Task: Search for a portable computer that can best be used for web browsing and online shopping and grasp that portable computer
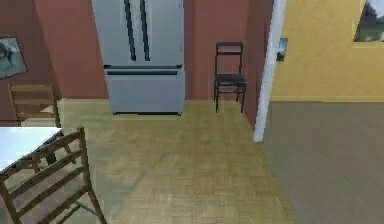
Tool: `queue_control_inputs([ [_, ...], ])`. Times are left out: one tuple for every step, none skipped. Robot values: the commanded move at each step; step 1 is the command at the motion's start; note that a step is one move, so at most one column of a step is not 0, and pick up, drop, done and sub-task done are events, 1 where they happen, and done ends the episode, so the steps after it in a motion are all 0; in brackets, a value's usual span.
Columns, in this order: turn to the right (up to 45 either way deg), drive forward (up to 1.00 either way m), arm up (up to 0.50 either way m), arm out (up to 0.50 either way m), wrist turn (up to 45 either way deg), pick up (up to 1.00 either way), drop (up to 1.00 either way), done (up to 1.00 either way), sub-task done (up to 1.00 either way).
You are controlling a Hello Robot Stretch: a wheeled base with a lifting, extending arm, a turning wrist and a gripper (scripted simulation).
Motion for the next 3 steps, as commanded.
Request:
queue_control_inputs([
  [-6.0,0.0,0.0,0.0,0.0,0.0,0.0,0.0,0.0],
  [0.0,0.55,0.0,0.0,0.0,0.0,0.0,0.0,0.0],
  [45.0,0.0,0.0,0.0,0.0,0.0,0.0,0.0,0.0],
])
